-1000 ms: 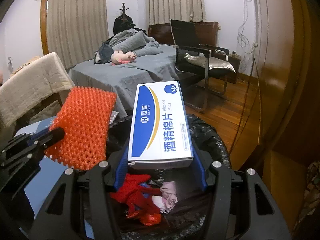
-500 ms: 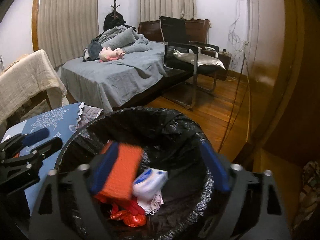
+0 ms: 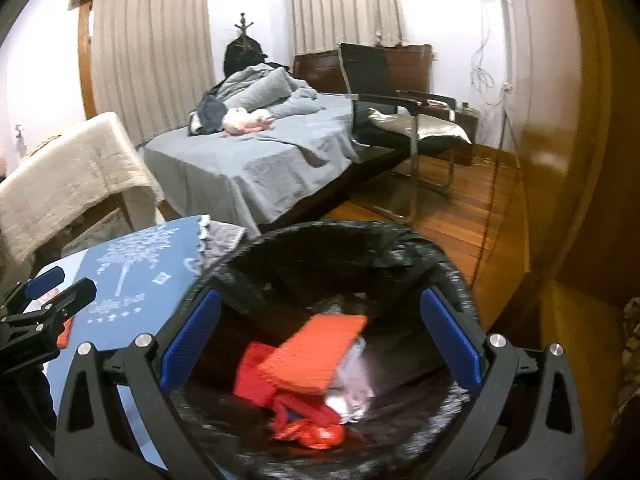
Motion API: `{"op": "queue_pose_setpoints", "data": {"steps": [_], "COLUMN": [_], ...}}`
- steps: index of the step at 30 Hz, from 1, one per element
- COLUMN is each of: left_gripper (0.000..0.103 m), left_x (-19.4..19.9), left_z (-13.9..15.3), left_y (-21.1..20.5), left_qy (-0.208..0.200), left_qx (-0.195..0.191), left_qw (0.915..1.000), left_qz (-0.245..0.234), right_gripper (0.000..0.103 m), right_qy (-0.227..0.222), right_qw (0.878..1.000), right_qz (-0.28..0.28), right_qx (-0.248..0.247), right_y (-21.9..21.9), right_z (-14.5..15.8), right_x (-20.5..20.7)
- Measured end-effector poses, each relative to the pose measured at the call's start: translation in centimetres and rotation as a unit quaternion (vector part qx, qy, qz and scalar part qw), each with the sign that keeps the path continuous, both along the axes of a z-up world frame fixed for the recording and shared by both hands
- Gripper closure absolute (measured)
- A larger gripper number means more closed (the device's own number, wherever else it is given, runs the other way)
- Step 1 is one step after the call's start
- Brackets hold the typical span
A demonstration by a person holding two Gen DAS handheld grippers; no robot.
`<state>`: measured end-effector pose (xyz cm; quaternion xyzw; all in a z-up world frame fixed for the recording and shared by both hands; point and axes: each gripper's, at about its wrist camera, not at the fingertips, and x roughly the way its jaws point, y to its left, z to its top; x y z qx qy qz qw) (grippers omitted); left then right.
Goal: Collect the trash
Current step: 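Open both grippers over the bin to drop the mesh and box, then bring both grippers back over the tissue and orange pad on the table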
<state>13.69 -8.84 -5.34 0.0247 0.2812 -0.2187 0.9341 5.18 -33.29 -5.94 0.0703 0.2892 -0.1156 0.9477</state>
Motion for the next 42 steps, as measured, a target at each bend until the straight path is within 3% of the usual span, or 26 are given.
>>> {"op": "queue_pose_setpoints", "data": {"steps": [12,20,30,42], "left_gripper": [0.007,0.007,0.007,0.007], "left_x": [-1.6,-2.7,-2.8,-2.2], "left_z": [1.0,0.6,-0.9,-3.6], "left_y": [9.0,15.4,22.1,26.5], "left_qy": [-0.017,-0.025,-0.019,0.003], "left_qx": [0.001,0.015,0.023,0.026], "left_qw": [0.9966,0.9899,0.9789,0.9706], "left_qz": [0.081,0.138,0.202,0.239], "right_gripper": [0.006,0.006,0.006,0.006], "right_qy": [-0.017,-0.016,-0.011,0.019], "right_qw": [0.997,0.993,0.986,0.979], "right_qz": [0.072,0.119,0.169,0.203], "right_qx": [0.004,0.007,0.004,0.010], "right_y": [7.8,13.6,20.4,26.1], "right_z": [1.6,1.6,0.6,-2.3], "right_x": [1.6,3.1,5.3,8.2]}}
